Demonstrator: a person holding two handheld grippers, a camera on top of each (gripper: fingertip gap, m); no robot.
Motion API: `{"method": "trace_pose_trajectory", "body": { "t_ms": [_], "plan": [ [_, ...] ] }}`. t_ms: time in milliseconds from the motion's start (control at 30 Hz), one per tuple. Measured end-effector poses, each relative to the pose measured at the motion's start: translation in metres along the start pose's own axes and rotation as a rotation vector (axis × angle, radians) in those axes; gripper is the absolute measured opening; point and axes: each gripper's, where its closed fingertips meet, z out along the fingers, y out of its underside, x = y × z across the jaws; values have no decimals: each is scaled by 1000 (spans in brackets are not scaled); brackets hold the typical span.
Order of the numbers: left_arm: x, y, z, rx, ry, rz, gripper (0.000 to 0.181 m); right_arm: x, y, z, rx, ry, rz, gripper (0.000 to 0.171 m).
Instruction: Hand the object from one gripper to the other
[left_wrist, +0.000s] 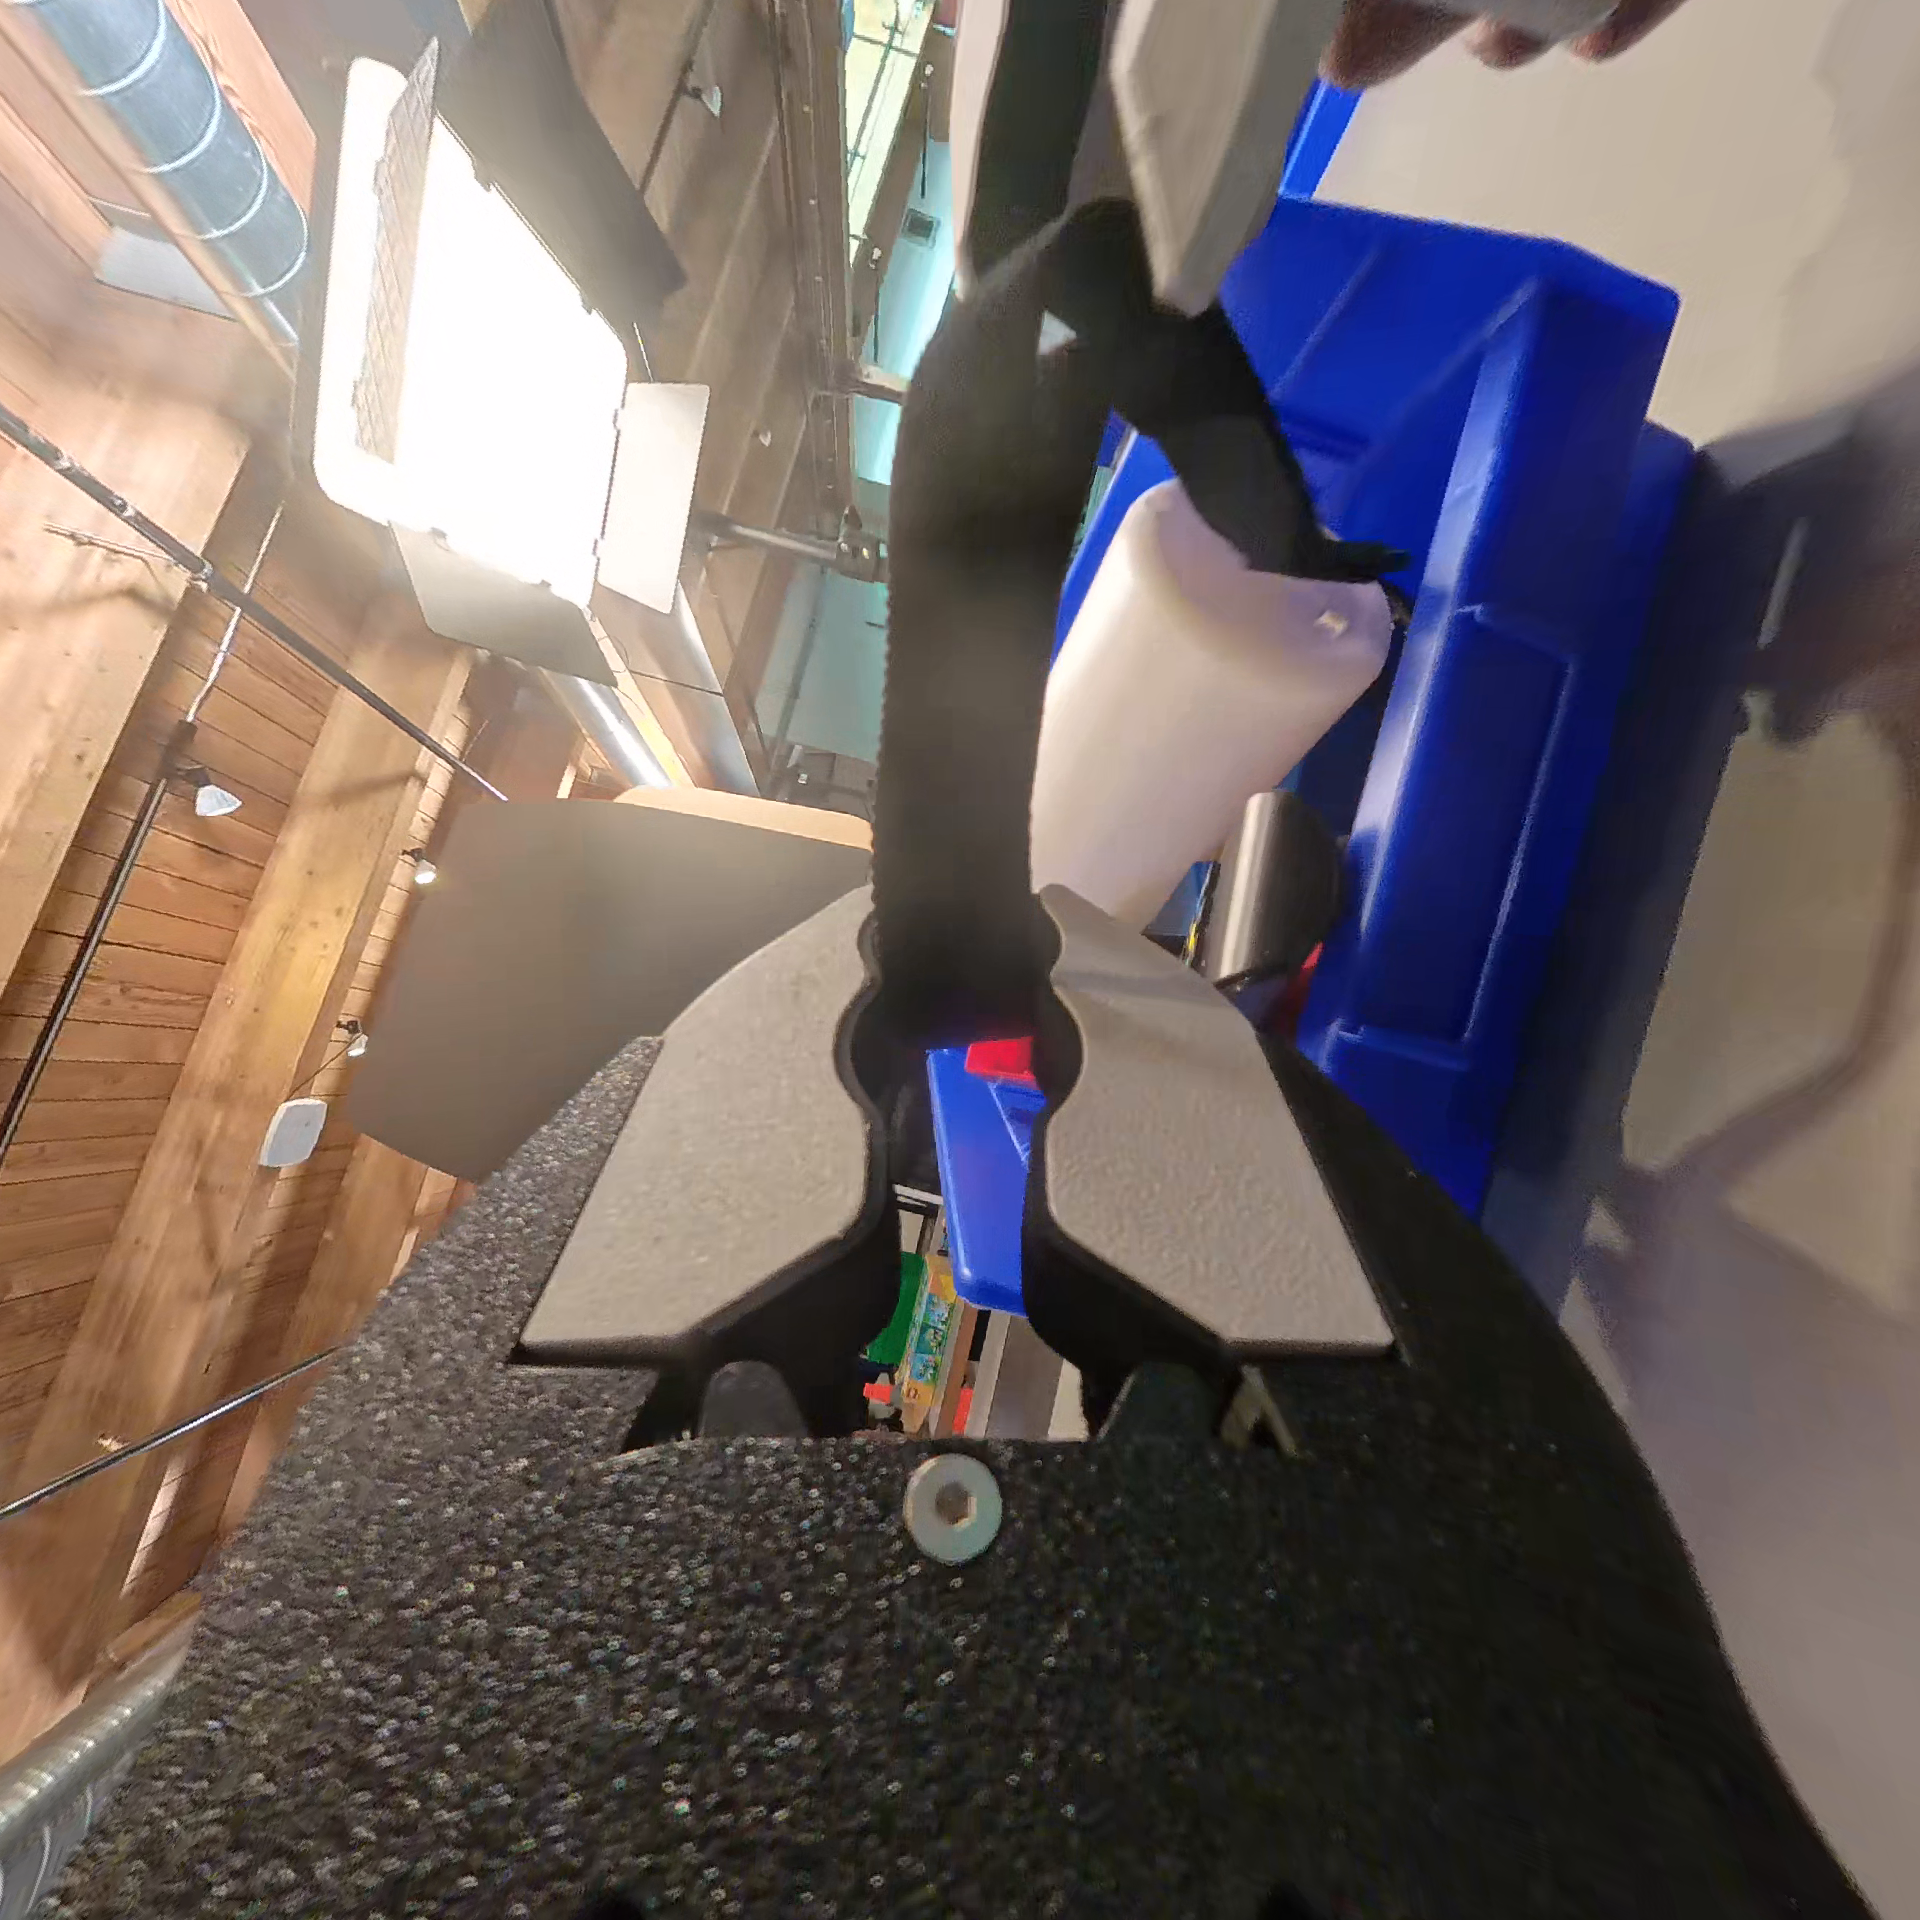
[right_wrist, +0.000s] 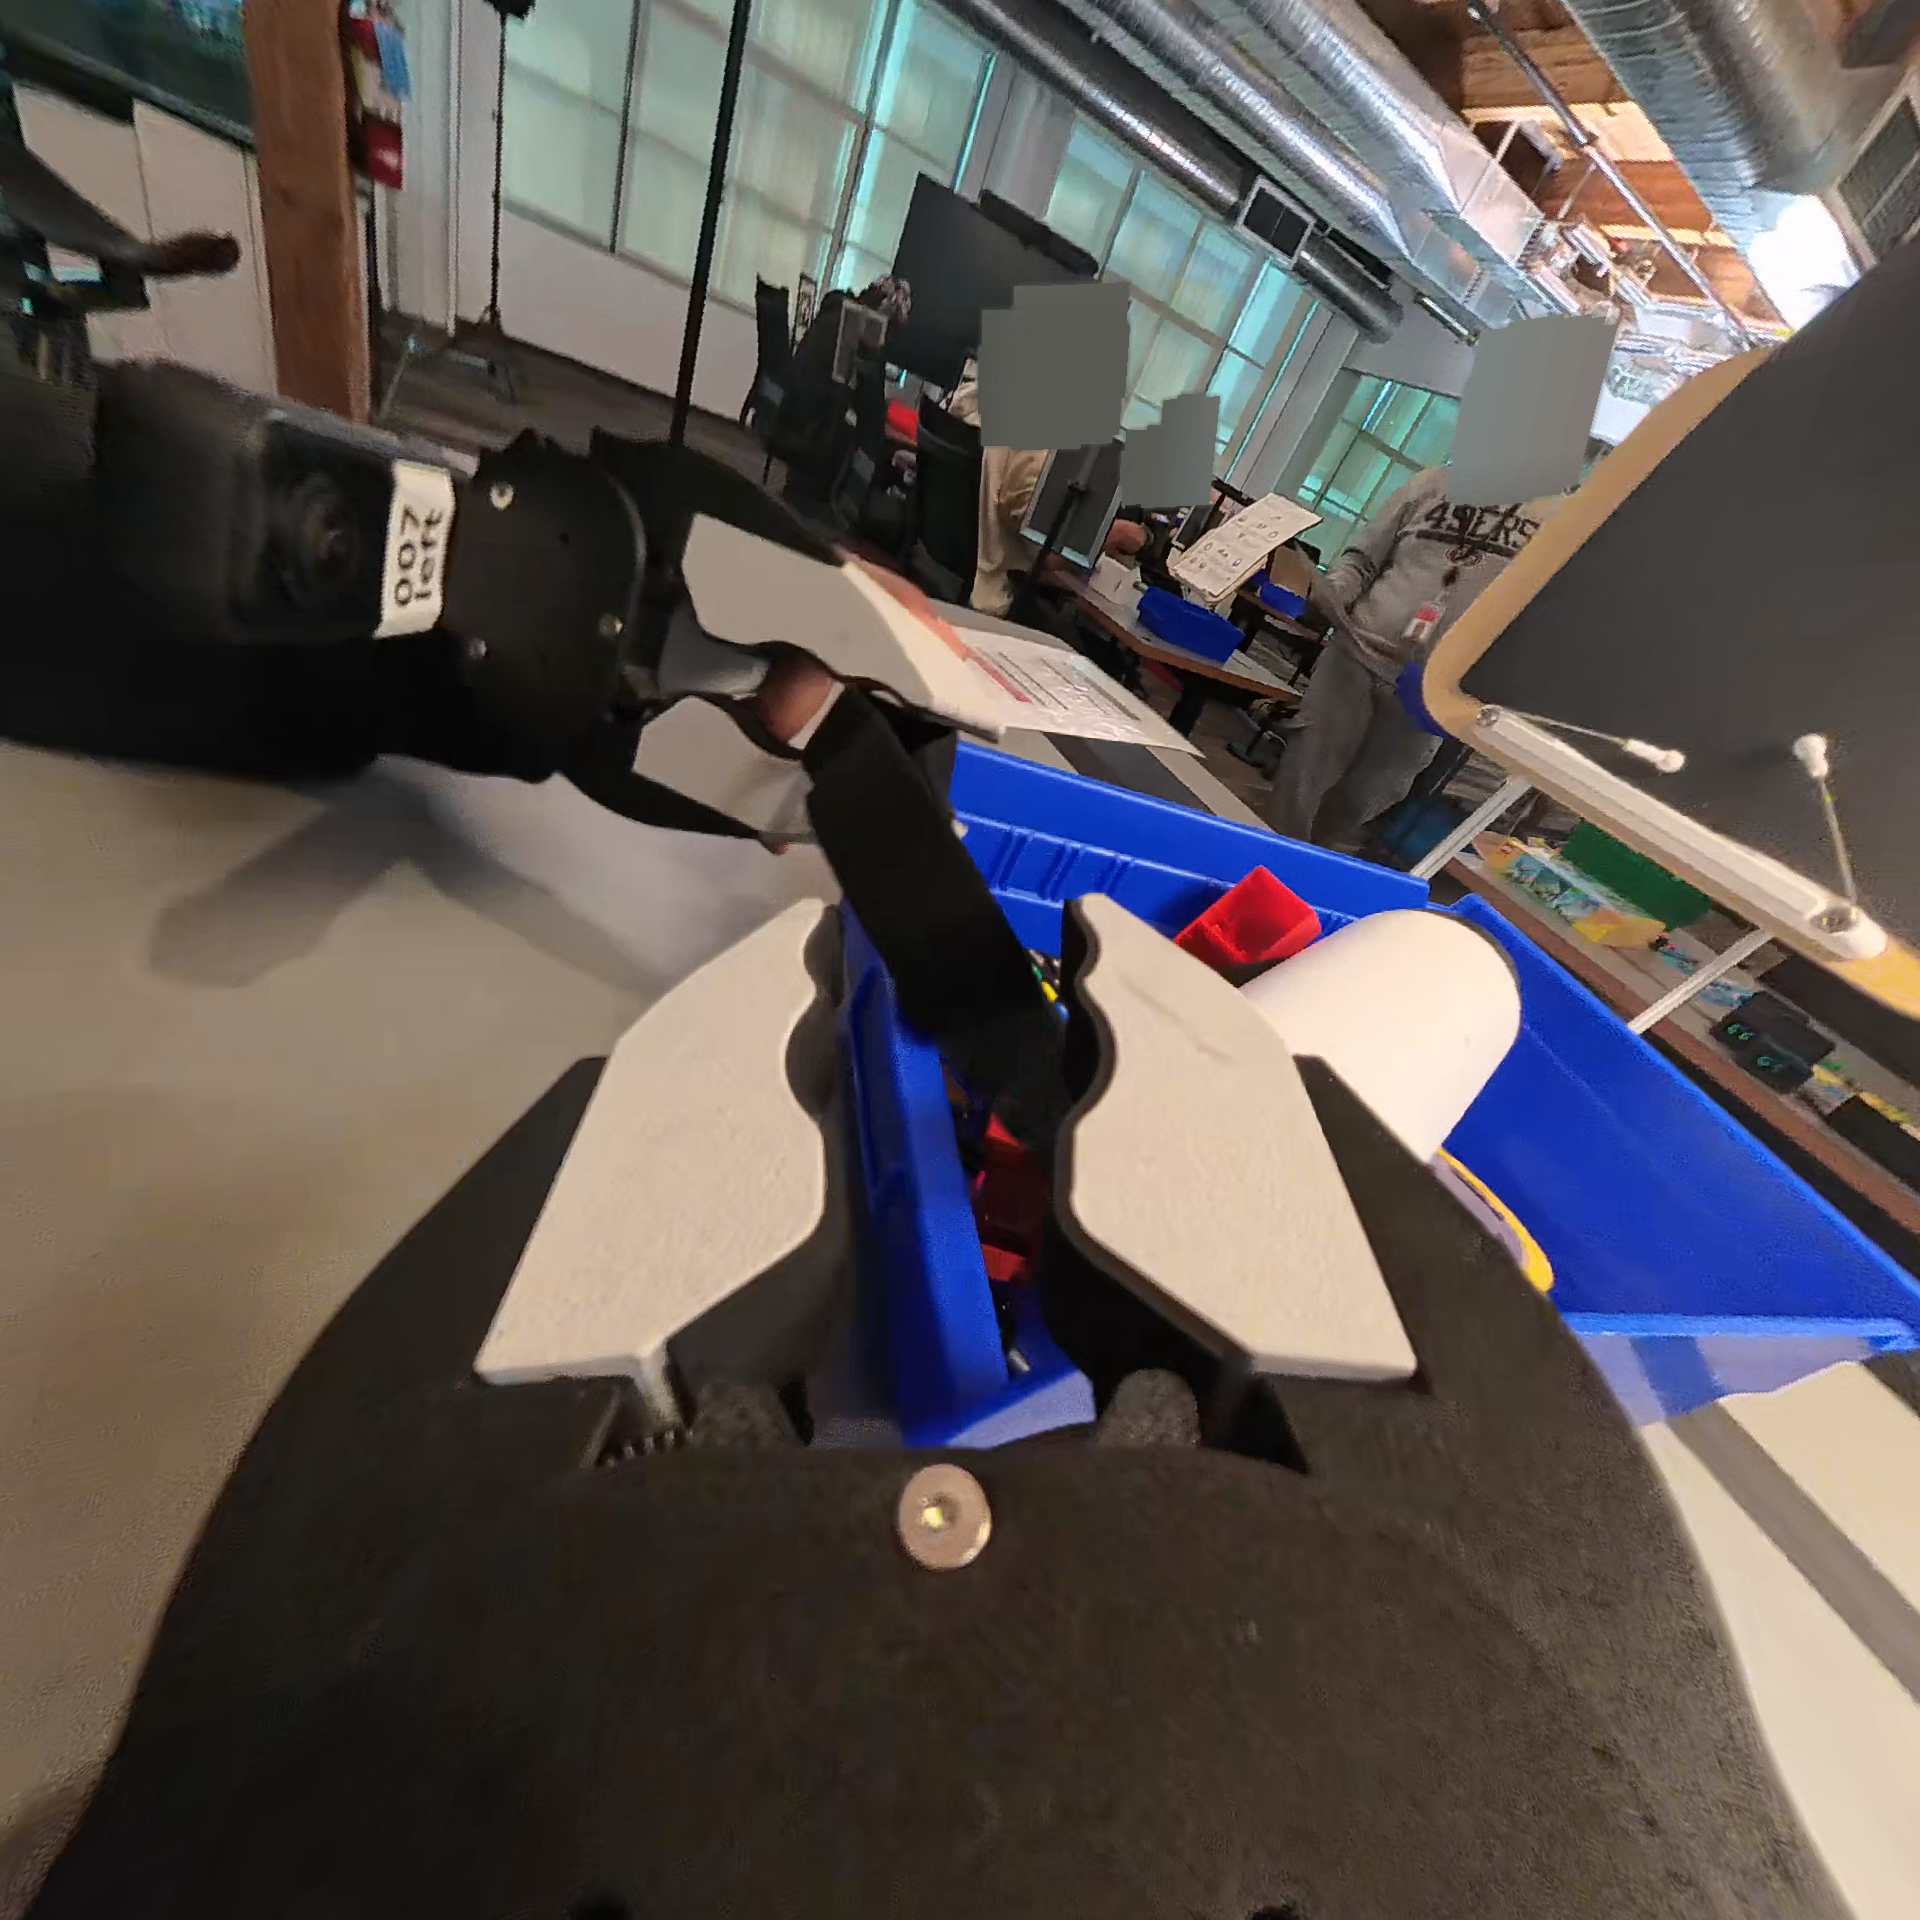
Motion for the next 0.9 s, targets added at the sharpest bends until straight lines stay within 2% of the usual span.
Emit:
{"method": "trace_pose_trajectory", "body": {
  "t_ms": [167,367,433,567,633,700,800,900],
  "plan": [
    [-4,-2,-1,5,-13,-2,23,-9,-1,-3,-40,-13,-148,42],
    [2,-12,-2,40,13,-1,23,-4,-13,-4,-1,23,-93,47],
    [7,-15,-1,42,33,16,22,-1,-4,-2,-61,64,-180,48],
    [13,-18,-1,38,56,47,22,3,16,1,-211,161,-477,35],
    [15,-19,0,39,71,14,24,6,20,2,-248,210,-587,21],
    [22,-19,0,43,130,-48,24,11,20,3,-268,274,-657,19],
    [19,-20,-2,77,162,-177,31,19,17,2,-276,328,-625,18],
    [4,-28,-8,157,159,-338,47,27,14,-1,-239,337,-411,5]
  ]
}}
